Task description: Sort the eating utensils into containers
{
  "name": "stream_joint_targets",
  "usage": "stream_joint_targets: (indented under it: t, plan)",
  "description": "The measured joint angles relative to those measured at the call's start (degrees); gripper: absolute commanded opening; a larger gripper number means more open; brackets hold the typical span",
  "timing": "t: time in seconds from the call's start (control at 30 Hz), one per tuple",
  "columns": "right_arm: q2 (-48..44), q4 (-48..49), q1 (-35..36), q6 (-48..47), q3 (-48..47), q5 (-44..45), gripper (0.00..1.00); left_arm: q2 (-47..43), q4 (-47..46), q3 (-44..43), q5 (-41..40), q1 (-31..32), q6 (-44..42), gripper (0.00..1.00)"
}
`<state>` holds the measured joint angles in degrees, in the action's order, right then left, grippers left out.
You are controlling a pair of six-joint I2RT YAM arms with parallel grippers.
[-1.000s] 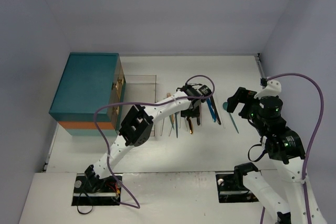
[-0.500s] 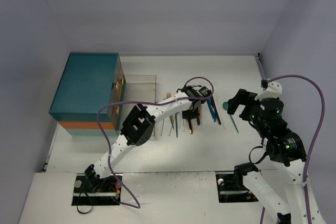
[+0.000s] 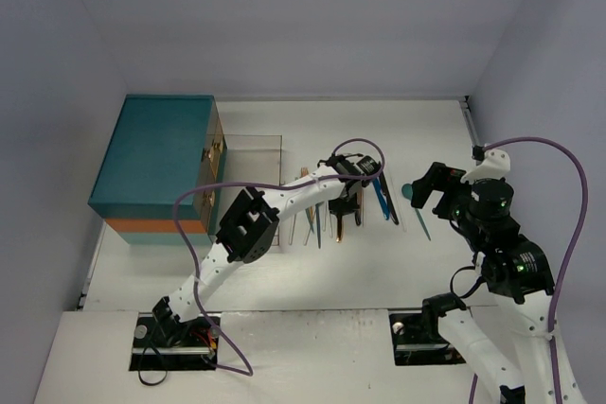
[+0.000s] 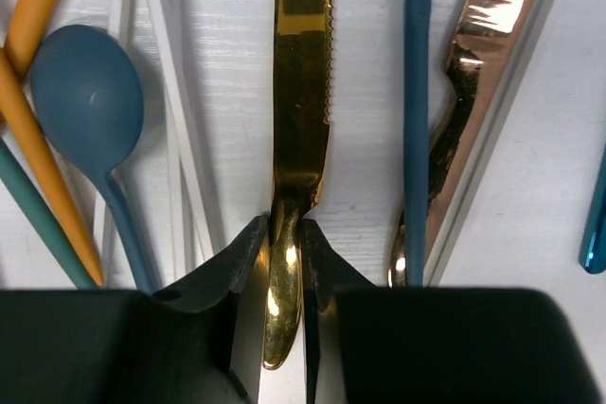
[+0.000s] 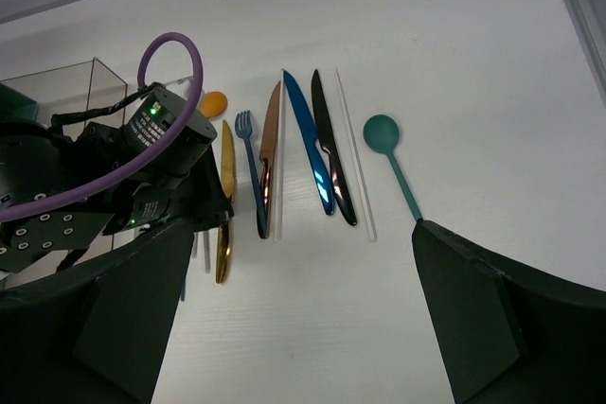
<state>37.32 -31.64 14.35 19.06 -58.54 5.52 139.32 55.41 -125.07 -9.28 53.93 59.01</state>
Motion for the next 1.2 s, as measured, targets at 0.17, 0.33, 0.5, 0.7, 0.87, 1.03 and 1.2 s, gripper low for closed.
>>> stream_joint_targets:
  t: [0.17, 0.33, 0.5, 0.7, 0.87, 1.03, 1.2]
  plan:
    - [0.02, -0.31, 0.0, -0.35, 0.0, 0.0, 0.98, -1.82, 0.68, 1.04, -1.27, 0.0, -2.54, 0.0]
    - [0.41, -0.39, 0.0, -1.03, -0.15, 0.0, 0.98, -8.17, 1.46, 1.11, -2.99, 0.0, -6.07, 0.0]
    - [1.71, -0.41, 0.0, -1.39, -0.55, 0.0, 0.98, -18.31, 1.46, 2.38, -3.99, -1.25, -9.18, 0.0]
    - [4.11, -0.4, 0.0, -1.57, -0.74, 0.0, 0.98, -27.77, 1.8, 8.16, -3.15, -8.28, -13.71, 0.0]
    - [6.09, -0.4, 0.0, -1.56, -0.74, -0.04, 0.98, -28.76, 2.41, 15.49, -3.21, -16.43, -18.61, 0.0]
    - [7.5, -0.37, 0.0, -1.41, -0.67, -0.05, 0.98, -27.67, 2.99, 20.29, -3.11, -20.74, -22.77, 0.0]
    - [9.13, -0.22, 0.0, -0.91, 0.73, -0.11, 0.98, -26.57, 2.07, 23.13, -2.56, -23.14, -25.41, 0.0]
